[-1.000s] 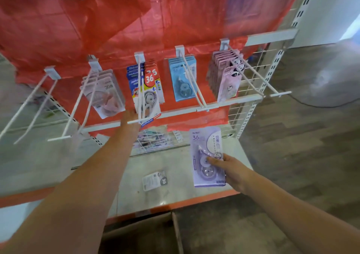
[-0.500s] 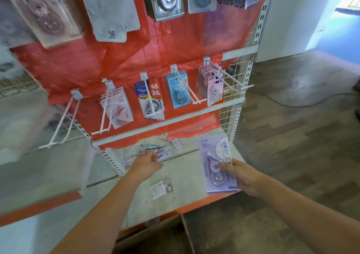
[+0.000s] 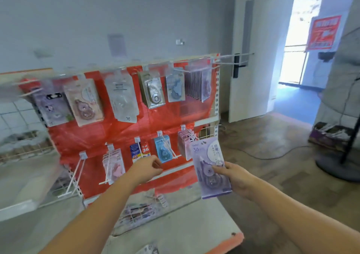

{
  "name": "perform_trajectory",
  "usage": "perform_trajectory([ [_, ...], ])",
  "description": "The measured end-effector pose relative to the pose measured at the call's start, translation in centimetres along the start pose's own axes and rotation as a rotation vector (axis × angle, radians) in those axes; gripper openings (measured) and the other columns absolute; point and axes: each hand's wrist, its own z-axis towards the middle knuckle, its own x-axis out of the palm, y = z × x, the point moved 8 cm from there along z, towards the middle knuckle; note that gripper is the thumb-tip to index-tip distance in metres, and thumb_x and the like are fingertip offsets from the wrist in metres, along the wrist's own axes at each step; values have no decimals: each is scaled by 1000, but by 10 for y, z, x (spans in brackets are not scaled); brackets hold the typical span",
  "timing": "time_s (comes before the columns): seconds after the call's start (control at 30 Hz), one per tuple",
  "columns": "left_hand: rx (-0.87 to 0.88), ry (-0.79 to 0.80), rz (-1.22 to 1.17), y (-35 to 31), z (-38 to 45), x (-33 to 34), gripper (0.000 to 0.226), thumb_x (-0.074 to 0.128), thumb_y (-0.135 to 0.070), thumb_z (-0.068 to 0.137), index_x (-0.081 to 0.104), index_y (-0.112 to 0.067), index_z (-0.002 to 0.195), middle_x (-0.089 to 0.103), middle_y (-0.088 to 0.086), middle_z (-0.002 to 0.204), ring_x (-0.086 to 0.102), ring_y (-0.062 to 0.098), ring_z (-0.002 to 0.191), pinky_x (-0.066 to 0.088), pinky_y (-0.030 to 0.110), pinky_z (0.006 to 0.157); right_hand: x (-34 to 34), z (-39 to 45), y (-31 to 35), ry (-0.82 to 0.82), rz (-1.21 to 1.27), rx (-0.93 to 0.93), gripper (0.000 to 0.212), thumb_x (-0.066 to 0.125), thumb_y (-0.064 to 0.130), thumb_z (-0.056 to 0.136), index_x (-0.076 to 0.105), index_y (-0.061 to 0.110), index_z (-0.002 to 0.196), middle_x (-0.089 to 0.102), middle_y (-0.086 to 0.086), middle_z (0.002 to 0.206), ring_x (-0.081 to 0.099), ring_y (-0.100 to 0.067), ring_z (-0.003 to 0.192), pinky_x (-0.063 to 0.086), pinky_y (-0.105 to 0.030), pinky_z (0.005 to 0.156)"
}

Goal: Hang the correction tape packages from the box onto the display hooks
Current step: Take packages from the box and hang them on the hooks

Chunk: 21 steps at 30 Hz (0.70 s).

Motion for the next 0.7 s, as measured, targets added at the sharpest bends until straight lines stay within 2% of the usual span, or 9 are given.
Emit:
perform_trajectory([
  [0.13, 14, -43, 47, -28, 16, -30, 25, 62, -30, 89, 61, -22, 112, 65, -4, 115, 59, 10, 97, 41, 20, 77, -16, 5, 52, -18, -44, -95, 70, 88, 42, 44, 69, 2, 99, 69, -22, 106, 64, -41, 102, 47, -53, 97],
  [0.17, 22, -44, 59, -36, 22, -34, 25, 62, -31, 88, 60, -22, 112, 65, -4, 115, 58, 10, 95, 41, 20, 76, -21, 8, 64, -26, -49, -116, 70, 88, 44, 43, 70, 4, 98, 70, -20, 105, 64, -40, 102, 48, -53, 96],
  [0.33, 64, -112, 90, -81, 62, -50, 28, 61, -28, 90, 60, -16, 115, 64, 0, 114, 58, 14, 103, 43, 22, 85, -57, 38, 118, -69, 19, -176, 27, 68, 23, 82, 62, 7, 103, 71, -15, 102, 66, -34, 97, 47, -55, 97],
  [0.4, 69, -127, 109, -99, 81, -50, 28, 60, -26, 90, 59, -15, 116, 64, 1, 116, 59, 15, 106, 43, 23, 87, -73, 56, 141, -59, 34, -213, 17, 61, 20, 89, 62, 9, 101, 72, -13, 99, 67, -31, 93, 51, -50, 92],
  [0.47, 69, -127, 126, -113, 101, -47, 28, 60, -27, 90, 59, -15, 116, 64, 0, 116, 59, 16, 106, 44, 25, 89, -87, 74, 165, -38, 47, -247, 12, 58, 19, 92, 62, 10, 100, 72, -11, 95, 68, -27, 87, 55, -42, 84],
  [0.57, 46, -138, 123, -128, 132, -41, 30, 62, -30, 89, 59, -16, 115, 65, 0, 114, 59, 15, 105, 46, 28, 91, -104, 102, 196, -17, 11, -278, 13, 57, 20, 93, 61, 10, 100, 71, -8, 94, 67, -24, 87, 54, -39, 83],
  [0.7, 9, -110, 137, -139, 161, -22, 30, 59, -33, 90, 58, -18, 116, 63, 0, 116, 57, 16, 107, 45, 30, 93, -119, 144, 222, -32, -67, -300, 29, 61, 26, 90, 61, 6, 111, 70, -11, 104, 68, -27, 95, 55, -42, 87],
])
